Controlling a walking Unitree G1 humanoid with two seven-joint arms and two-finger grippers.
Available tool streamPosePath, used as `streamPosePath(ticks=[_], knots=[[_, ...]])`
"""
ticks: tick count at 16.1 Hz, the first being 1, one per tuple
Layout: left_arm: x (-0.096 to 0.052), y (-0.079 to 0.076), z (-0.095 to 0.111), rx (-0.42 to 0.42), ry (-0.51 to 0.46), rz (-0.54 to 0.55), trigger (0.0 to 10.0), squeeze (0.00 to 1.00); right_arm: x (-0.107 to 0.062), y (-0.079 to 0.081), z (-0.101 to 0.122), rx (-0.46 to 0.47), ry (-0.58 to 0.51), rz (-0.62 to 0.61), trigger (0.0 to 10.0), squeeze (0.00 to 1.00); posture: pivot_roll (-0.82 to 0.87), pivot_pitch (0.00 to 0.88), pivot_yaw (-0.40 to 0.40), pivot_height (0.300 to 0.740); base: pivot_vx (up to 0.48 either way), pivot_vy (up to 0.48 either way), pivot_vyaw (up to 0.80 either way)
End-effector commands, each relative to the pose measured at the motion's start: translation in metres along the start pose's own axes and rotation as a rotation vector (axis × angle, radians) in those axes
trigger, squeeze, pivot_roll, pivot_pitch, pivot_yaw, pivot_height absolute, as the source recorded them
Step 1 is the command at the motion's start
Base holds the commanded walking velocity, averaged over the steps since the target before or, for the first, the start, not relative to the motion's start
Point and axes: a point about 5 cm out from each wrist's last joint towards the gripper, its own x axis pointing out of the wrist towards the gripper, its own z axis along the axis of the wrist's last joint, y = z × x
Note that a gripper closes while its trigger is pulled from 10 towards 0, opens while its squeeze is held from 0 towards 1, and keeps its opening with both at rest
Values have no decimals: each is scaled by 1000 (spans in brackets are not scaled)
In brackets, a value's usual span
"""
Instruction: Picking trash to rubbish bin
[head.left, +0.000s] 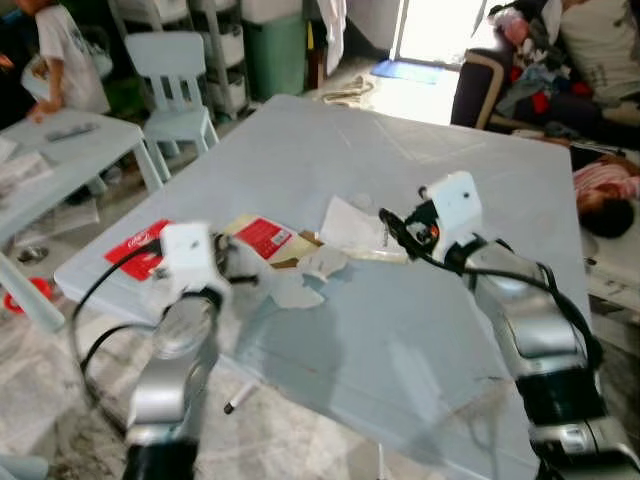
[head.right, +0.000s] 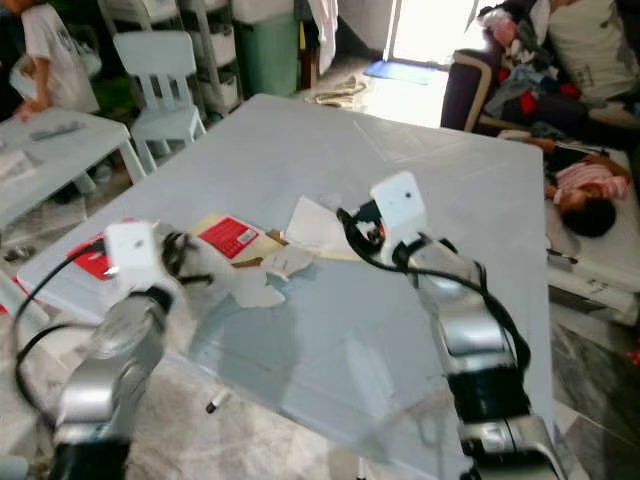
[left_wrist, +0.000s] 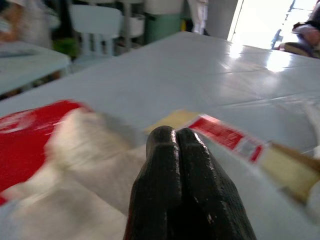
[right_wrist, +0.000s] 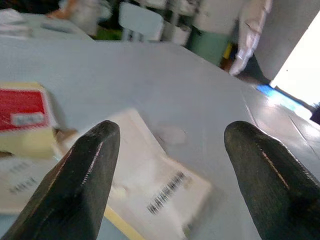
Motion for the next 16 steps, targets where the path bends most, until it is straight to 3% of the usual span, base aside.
streamPosePath(ticks=[1,5,7,10,13,15,16], knots=[[-7,1,5,22,-21,-3,0,0,6,2,11,-9,-43,34,10000,0,127,17,-20,740,0,0,0],[-34,1,3,113,-43,-9,0,0,24,4,16,-51,-63,86,10000,0,205,28,-40,740,0,0,0],[-39,2,2,123,-38,-6,0,0,29,9,17,-75,-68,134,10000,0,208,29,-42,740,0,0,0],[-53,7,-4,139,0,0,0,0,44,34,19,-107,-72,335,10000,0,234,29,-44,740,0,0,0],[-56,2,-7,131,22,-52,0,0,52,48,18,-122,-89,409,10000,0,234,29,-36,740,0,0,0],[-55,-6,-7,123,26,-113,0,0,58,57,12,-165,-53,403,10000,0,231,28,-33,740,0,0,0],[-54,-11,-6,115,30,-144,0,0,59,62,3,-236,-10,396,10000,0,228,26,-28,740,0,0,0]])
